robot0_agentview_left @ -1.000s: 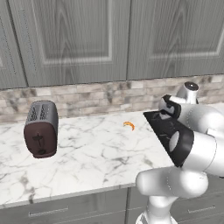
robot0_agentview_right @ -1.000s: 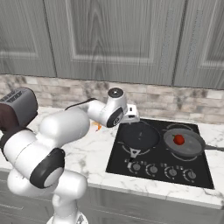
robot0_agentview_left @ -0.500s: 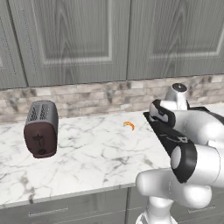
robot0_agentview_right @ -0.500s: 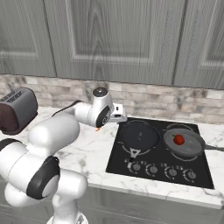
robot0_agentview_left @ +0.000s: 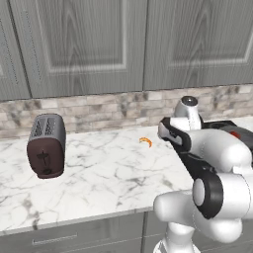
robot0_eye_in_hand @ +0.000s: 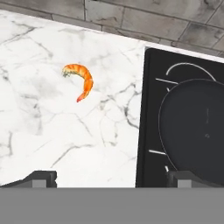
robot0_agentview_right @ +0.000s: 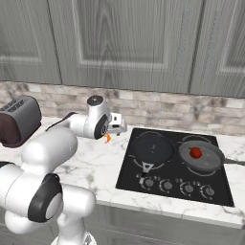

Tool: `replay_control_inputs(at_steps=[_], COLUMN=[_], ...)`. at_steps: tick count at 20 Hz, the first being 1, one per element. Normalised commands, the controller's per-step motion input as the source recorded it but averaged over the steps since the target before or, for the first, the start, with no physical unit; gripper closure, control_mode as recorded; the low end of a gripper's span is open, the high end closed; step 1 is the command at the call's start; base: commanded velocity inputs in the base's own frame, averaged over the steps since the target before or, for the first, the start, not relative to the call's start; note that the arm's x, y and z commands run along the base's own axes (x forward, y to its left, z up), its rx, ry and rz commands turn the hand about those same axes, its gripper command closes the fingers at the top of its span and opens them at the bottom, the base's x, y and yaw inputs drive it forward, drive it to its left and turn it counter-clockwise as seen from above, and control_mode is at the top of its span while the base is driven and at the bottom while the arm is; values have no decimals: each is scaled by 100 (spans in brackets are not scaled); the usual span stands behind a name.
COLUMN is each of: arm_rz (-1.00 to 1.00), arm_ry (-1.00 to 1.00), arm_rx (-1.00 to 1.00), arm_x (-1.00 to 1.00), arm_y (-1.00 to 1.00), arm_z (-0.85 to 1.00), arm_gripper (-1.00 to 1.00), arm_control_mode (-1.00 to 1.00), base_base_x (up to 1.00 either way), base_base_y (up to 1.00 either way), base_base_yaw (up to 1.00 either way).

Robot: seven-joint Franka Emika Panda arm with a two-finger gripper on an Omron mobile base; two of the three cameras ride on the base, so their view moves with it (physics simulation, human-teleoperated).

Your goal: Place both pans onto different burners. Then place the bell pepper and the shrimp on different pans.

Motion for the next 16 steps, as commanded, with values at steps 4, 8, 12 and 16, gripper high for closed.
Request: replay_control_inputs(at_steps=[4,8,12,16], arm_rz=[0,0,0,0], arm_ry=[4,4,4,7], arm_rx=[0,0,0,0], arm_x=[0,0,0,7], arm_y=[44,43,23,5], arm_z=[4,12,3,2], arm_gripper=[-100,-100,-100,-100], arm_control_mode=[-100,-100,-100,-100], base_base_x=[0,0,0,0], base_base_y=[0,0,0,0], base_base_yaw=[0,0,0,0])
